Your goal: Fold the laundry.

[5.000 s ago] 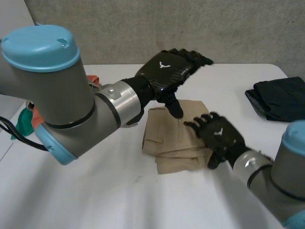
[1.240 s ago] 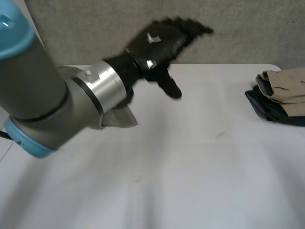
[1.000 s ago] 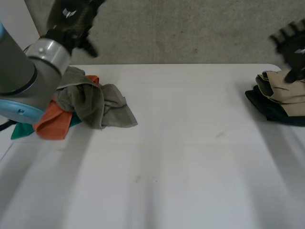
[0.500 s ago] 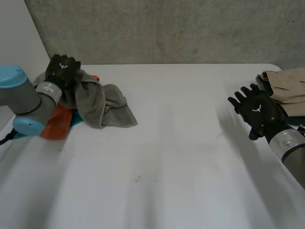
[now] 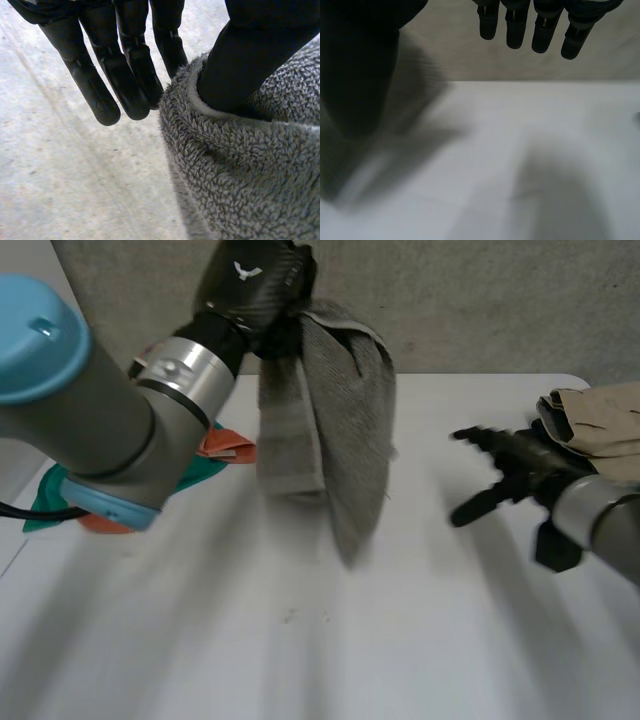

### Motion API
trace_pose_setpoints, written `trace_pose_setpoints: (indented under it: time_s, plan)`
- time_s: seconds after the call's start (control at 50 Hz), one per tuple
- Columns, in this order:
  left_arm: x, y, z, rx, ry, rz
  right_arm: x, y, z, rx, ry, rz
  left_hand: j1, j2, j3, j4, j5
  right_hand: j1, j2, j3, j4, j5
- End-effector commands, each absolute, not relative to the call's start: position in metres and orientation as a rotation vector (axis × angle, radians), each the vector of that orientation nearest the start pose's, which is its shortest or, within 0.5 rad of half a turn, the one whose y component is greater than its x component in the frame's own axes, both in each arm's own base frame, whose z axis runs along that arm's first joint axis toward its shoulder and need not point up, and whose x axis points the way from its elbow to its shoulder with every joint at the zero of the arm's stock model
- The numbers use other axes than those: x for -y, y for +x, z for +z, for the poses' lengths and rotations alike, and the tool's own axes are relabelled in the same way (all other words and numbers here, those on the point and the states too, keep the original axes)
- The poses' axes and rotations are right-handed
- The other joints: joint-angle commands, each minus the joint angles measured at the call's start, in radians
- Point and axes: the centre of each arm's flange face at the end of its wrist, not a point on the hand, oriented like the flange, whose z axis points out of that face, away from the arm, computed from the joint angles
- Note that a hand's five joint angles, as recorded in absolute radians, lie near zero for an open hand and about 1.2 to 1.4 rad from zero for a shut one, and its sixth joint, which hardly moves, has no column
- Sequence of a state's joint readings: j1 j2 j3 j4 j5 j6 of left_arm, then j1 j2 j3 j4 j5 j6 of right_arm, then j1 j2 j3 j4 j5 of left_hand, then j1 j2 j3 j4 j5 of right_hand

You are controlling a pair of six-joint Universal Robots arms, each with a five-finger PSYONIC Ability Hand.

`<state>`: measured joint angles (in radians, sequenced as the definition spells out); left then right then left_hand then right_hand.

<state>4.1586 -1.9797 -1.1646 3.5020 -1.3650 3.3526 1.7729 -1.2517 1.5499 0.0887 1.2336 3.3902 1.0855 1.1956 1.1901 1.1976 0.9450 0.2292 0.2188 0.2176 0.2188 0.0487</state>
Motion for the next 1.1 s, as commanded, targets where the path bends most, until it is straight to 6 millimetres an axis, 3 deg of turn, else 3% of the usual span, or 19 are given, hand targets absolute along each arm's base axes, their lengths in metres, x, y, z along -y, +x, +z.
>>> trace_pose_setpoints:
  time_s: [0.02,0.12,0.22,0.24,0.28,0.34,0.4,0.44,0.46,0.48,0.58,0.7,0.72,0.74,0.82,0.92,1.0,1.1]
  plan:
    - [0.262,-0.373,0.305,-1.874,1.099,-2.839,0.274,0.286,0.17,-2.171,-0.148,-1.056,0.311,0.201,0.206,0.199,0.277,-0.055,-0.044,-0.043,-0.044,-0.049]
    - [0.255,-0.379,0.294,-1.938,1.109,-2.795,0.278,0.31,0.142,-2.188,-0.145,-1.005,0.311,0.201,0.206,0.199,0.277,-0.055,-0.044,-0.043,-0.044,-0.049]
    - [0.249,-0.376,0.287,-1.984,1.125,-2.743,0.281,0.311,0.139,-2.214,-0.098,-1.059,0.311,0.201,0.206,0.199,0.277,1.165,1.175,1.176,1.175,1.171]
    - [0.248,-0.375,0.287,-1.989,1.122,-2.739,0.282,0.31,0.139,-2.22,-0.084,-1.071,0.311,0.201,0.206,0.199,0.277,1.167,1.177,1.179,1.177,1.173]
    - [0.248,-0.373,0.285,-2.0,1.124,-2.727,0.285,0.306,0.142,-2.219,-0.062,-1.113,0.311,0.201,0.206,0.199,0.277,1.167,1.177,1.179,1.177,1.173]
    - [0.248,-0.369,0.28,-2.022,1.129,-2.699,0.308,0.286,0.162,-2.172,-0.037,-1.288,0.311,0.201,0.206,0.199,0.277,1.167,1.177,1.179,1.177,1.173]
    - [0.251,-0.363,0.272,-2.061,1.114,-2.659,0.327,0.269,0.2,-2.08,-0.166,-1.549,0.311,0.201,0.206,0.199,0.277,1.167,1.177,1.179,1.177,1.173]
    - [0.254,-0.356,0.27,-2.08,1.096,-2.639,0.328,0.266,0.217,-2.057,-0.283,-1.671,0.311,0.201,0.206,0.199,0.277,1.167,1.177,1.179,1.177,1.173]
    - [0.255,-0.352,0.268,-2.091,1.088,-2.624,0.326,0.266,0.226,-2.047,-0.423,-1.76,0.311,0.201,0.206,0.199,0.277,1.167,1.177,1.179,1.177,1.173]
    - [0.259,-0.342,0.26,-2.131,1.066,-2.575,0.326,0.267,0.229,-2.044,-0.472,-1.792,0.311,0.201,0.206,0.199,0.277,1.167,1.177,1.179,1.177,1.173]
    - [0.253,-0.332,0.234,-2.232,1.083,-2.461,0.334,0.275,0.235,-2.021,-0.738,-1.967,0.311,0.201,0.206,0.199,0.277,1.167,1.177,1.179,1.177,1.173]
    - [0.247,-0.327,0.212,-2.305,1.098,-2.371,0.347,0.299,0.201,-2.044,-0.785,-1.894,0.311,0.201,0.206,0.199,0.277,1.165,1.176,1.177,1.176,1.171]
    - [0.247,-0.327,0.212,-2.306,1.092,-2.371,0.348,0.3,0.197,-2.056,-0.789,-1.878,0.311,0.201,0.206,0.199,0.277,0.915,0.926,0.927,0.926,0.921]
    - [0.247,-0.327,0.211,-2.306,1.094,-2.368,0.348,0.3,0.188,-2.098,-0.787,-1.845,0.311,0.201,0.206,0.199,0.277,0.451,0.461,0.462,0.461,0.457]
    - [0.247,-0.323,0.213,-2.306,1.081,-2.362,0.335,0.293,0.19,-2.21,-0.737,-1.779,0.074,-0.036,-0.031,-0.038,0.04,0.082,0.093,0.094,0.093,0.088]
    - [0.25,-0.309,0.223,-2.281,1.028,-2.38,0.312,0.269,0.196,-2.331,-0.554,-1.639,-0.375,-0.485,-0.479,-0.487,-0.409,-0.038,-0.028,-0.027,-0.028,-0.032]
    - [0.25,-0.304,0.221,-2.295,1.015,-2.361,0.302,0.245,0.194,-2.392,-0.312,-1.489,-0.449,-0.559,-0.554,-0.561,-0.483,-0.039,-0.028,-0.027,-0.028,-0.033]
    - [0.246,-0.299,0.213,-2.331,1.015,-2.314,0.27,0.241,0.171,-2.461,-0.204,-1.186,-0.493,-0.603,-0.598,-0.605,-0.527,-0.041,-0.031,-0.03,-0.031,-0.035]
